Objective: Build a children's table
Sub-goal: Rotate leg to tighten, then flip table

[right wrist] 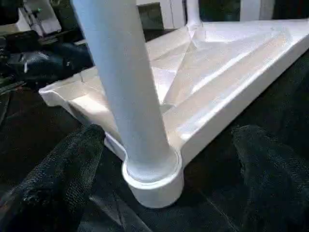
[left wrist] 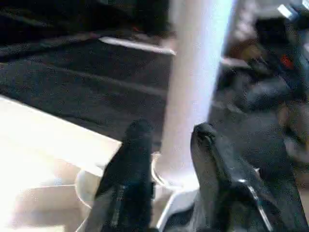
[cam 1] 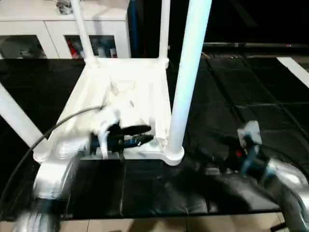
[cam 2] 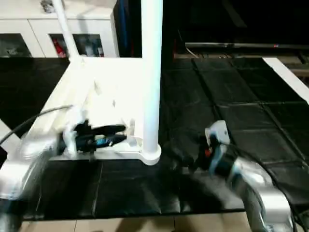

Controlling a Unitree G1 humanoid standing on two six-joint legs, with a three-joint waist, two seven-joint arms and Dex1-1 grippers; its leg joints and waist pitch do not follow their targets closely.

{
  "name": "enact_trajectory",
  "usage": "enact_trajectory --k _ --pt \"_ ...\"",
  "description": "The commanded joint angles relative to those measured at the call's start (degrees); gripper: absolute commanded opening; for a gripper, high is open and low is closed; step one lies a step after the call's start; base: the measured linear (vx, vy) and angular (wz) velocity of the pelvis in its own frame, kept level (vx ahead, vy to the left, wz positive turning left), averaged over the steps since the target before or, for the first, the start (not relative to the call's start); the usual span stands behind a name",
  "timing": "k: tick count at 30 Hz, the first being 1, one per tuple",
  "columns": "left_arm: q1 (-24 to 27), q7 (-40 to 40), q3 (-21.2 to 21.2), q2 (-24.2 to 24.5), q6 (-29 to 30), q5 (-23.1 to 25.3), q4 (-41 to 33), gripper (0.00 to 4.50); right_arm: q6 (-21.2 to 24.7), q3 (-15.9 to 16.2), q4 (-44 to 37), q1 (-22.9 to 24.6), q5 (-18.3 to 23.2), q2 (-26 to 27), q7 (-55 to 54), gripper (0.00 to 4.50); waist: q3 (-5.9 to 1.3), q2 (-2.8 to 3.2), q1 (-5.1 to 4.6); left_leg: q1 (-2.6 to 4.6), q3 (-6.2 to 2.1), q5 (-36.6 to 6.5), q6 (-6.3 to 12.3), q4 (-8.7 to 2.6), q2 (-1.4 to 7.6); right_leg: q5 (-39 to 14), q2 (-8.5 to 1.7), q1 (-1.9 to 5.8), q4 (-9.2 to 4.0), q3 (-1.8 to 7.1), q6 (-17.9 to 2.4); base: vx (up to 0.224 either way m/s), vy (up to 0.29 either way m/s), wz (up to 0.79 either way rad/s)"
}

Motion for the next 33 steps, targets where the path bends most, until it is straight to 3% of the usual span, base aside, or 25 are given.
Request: enact_trajectory --k 1,2,3,4,5,8,10,13,15,19,21,22,23,24,25,26,27,28,29,30,31,32,33 --pt "2.7 8.3 2.9 -3.1 0.8 1.2 -3.7 1.85 -0.7 1.2 -1.5 0.7 -2.9 1.9 -5.2 4.50 -2.82 -0.67 -0.51 -0.54 1.39 -18.2 1.97 -4.09 -0.97 -30.3 -0.41 2.60 -5.31 1.10 -5.3 0.000 0.000 0.00" --pt "4.3 11.1 3.8 -4.7 -0.2 2.7 -4.2 2.09 -1.0 2.0 -1.7 1.1 -4.3 3.2 -7.4 4.50 -2.91 -0.77 -0.60 -0.54 1.32 -18.2 1.67 -3.97 -1.00 -31.2 -0.44 2.55 -5.34 1.04 -4.6 0.000 0.000 0.00" --pt "7.3 15.3 5.3 -6.9 -0.8 3.7 -5.7 2.09 -2.3 3.2 -2.2 2.3 -6.0 5.7 -10.7 4.50 -2.78 -1.31 -0.83 -0.68 1.38 -18.5 1.44 -3.92 -1.35 -33.8 -0.29 2.39 -5.99 0.77 -2.5 0.000 0.000 0.00" --pt "8.5 16.8 6.0 -7.6 -0.6 3.5 -6.5 2.21 -3.0 3.6 -2.4 2.8 -6.6 6.7 -11.9 4.50 -2.78 -0.88 -0.98 -0.70 1.25 -19.1 0.94 -3.96 -1.39 -35.7 -0.45 2.22 -6.34 0.68 -1.1 0.000 0.000 0.00" --pt "9.7 18.1 6.6 -8.2 -1.0 3.7 -6.9 2.21 -3.8 4.0 -2.4 3.3 -7.3 7.7 -13.2 4.50 -2.80 -0.81 -1.30 -0.59 0.99 -20.7 0.91 -3.92 -1.69 -37.8 -0.29 2.20 -6.91 0.18 0.4 0.000 0.000 0.00" --pt "14.2 20.5 7.4 -8.3 -3.2 5.6 -8.2 2.26 -6.8 5.3 -2.9 5.0 -8.3 10.4 -15.4 4.50 -2.61 -0.79 -2.03 -0.57 0.55 -23.2 1.10 -4.26 -1.46 -37.1 -0.12 1.96 -7.34 -0.25 1.3 0.000 0.000 0.00" --pt "17.3 22.4 8.1 -8.1 -3.4 5.5 -10.2 2.26 -7.2 7.2 -3.8 6.7 -8.6 11.1 -15.7 4.50 -2.45 -0.63 -2.51 -0.50 0.26 -25.5 1.08 -4.56 -1.30 -37.3 -0.10 2.07 -7.56 -0.46 1.4 0.000 0.000 0.00" --pt "17.1 24.6 8.7 -9.4 -2.8 5.4 -11.1 2.26 -7.7 9.1 -2.8 7.5 -10.5 11.1 -16.3 4.50 -2.37 -0.38 -2.93 0.03 -0.05 -27.6 1.10 -4.85 -1.06 -34.3 0.07 2.00 -7.62 -0.21 0.0 0.000 0.000 0.00" --pt "16.8 25.9 7.8 -9.3 -2.6 6.6 -11.1 2.26 -7.8 9.0 -2.5 7.6 -10.4 12.0 -17.2 4.50 -2.28 -0.28 -3.08 -0.01 -0.31 -29.0 1.11 -5.25 -0.88 -33.4 -0.06 2.44 -7.62 -0.18 -0.6 0.000 0.000 0.00" --pt "16.7 27.5 7.0 -9.2 -2.7 6.9 -11.0 2.26 -8.7 9.7 -2.3 7.8 -11.2 12.1 -17.9 4.50 -2.35 -0.29 -3.16 -0.31 -0.26 -27.6 1.05 -5.23 -1.03 -32.6 -0.28 2.61 -7.41 0.25 -0.7 0.000 0.000 0.00" --pt "16.8 27.8 6.6 -9.1 -2.5 7.0 -11.1 2.26 -9.1 10.1 -2.2 8.1 -11.7 11.8 -18.1 4.50 -2.81 -0.33 -3.03 -1.74 0.06 -18.9 2.25 -4.88 -0.94 -23.9 -0.06 2.66 -6.86 0.66 -3.4 0.000 0.000 0.00" --pt "16.8 27.9 6.5 -9.0 -2.6 6.9 -11.1 2.26 -9.2 10.5 -2.1 8.2 -12.2 11.4 -18.2 4.50 -3.30 -0.31 -2.84 -2.25 0.60 -10.9 3.57 -4.26 -1.05 -15.0 0.40 2.29 -6.12 0.83 -6.6 0.000 0.000 0.00" --pt "16.8 28.4 6.3 -8.8 -2.3 7.5 -11.1 2.26 -9.4 10.7 -2.0 8.2 -12.5 11.3 -18.3 4.50 -3.96 -0.32 -2.82 -2.95 1.17 -1.2 6.57 -3.39 -1.46 -4.6 1.23 1.49 -5.57 0.50 -10.1 0.000 0.000 0.00" --pt "16.7 28.7 6.3 -8.8 -2.2 7.7 -11.0 2.26 -9.5 10.8 -1.9 8.2 -12.6 11.2 -18.3 4.50 -4.53 -0.35 -2.91 -3.20 1.36 1.8 8.10 -2.63 -1.87 -1.7 1.44 1.22 -5.27 0.29 -11.3 0.000 0.000 0.00" --pt "16.7 29.0 6.2 -8.8 -2.2 7.6 -11.0 2.26 -9.6 10.8 -1.9 8.2 -12.7 11.2 -18.3 4.50 -5.50 -0.23 -2.85 -3.96 1.47 5.9 11.92 -1.46 -2.47 2.0 1.52 0.69 -4.95 -0.33 -13.1 0.000 0.000 0.00" --pt "16.7 29.1 6.1 -8.9 -2.3 7.5 -10.9 2.26 -9.6 10.8 -1.7 8.1 -12.8 11.3 -18.3 4.50 -5.51 -0.43 -2.93 -3.97 1.61 3.0 12.57 -1.36 -2.48 -1.3 1.41 0.63 -5.36 -0.45 -13.0 0.000 0.000 0.00" --pt "16.7 29.1 6.1 -8.9 -2.3 7.5 -10.9 2.26 -9.6 10.8 -1.7 8.1 -12.8 11.3 -18.3 4.50 -5.05 -0.55 -2.96 -3.75 1.71 -3.9 12.03 -1.90 -2.17 -9.1 1.21 0.53 -5.98 -0.71 -12.2 0.000 0.000 0.00" --pt "16.6 29.2 6.0 -8.8 -2.4 7.4 -10.8 2.26 -9.8 10.9 -1.5 8.0 -12.9 11.2 -18.3 4.50 -4.23 -0.44 -3.20 -2.76 1.50 -16.9 8.99 -2.25 -1.68 -25.4 0.86 0.16 -6.97 -1.19 -8.2 -0.063 -0.007 0.00" --pt "16.6 29.3 5.9 -8.7 -2.5 7.3 -10.7 2.26 -9.9 11.0 -1.4 7.9 -12.9 11.2 -18.3 4.50 -3.31 -0.31 -3.75 -1.26 1.03 -27.4 5.04 -2.12 -1.75 -39.4 0.94 -0.53 -8.72 -2.34 -1.4 -0.063 -0.007 0.00" --pt "16.6 29.3 5.8 -8.6 -2.5 7.2 -10.7 2.26 -9.9 11.0 -1.4 7.9 -12.9 11.2 -18.4 4.50 -2.66 -0.24 -4.31 -0.52 0.60 -31.4 3.43 -2.26 -1.76 -43.7 1.31 -0.83 -9.85 -3.45 1.9 -0.066 -0.007 -0.09" --pt "16.5 29.5 5.6 -8.4 -2.7 7.1 -10.5 2.26 -10.2 11.4 -1.1 7.7 -13.2 11.0 -18.4 4.50 -1.03 1.46 -5.05 -0.98 -0.97 -44.6 2.30 -6.42 0.99 -38.9 3.17 2.51 -8.30 -7.30 4.7 0.000 0.000 0.00" --pt "16.5 29.5 5.6 -8.4 -2.7 7.1 -10.5 2.26 -10.2 11.4 -1.1 7.7 -13.2 11.0 -18.4 4.50 -1.34 2.37 -2.67 -4.93 -1.72 -49.2 1.87 -10.47 3.75 -24.7 1.50 7.66 4.69 -3.28 0.3 0.000 0.000 0.00" --pt "16.5 29.8 5.4 -8.3 -2.8 7.1 -10.5 2.26 -10.3 12.0 -0.8 7.5 -13.4 10.7 -18.4 4.50 -0.87 2.04 0.38 -3.33 1.24 -51.2 2.90 -11.06 4.05 -13.2 1.82 4.79 6.06 -1.51 -3.1 0.000 0.000 0.00"
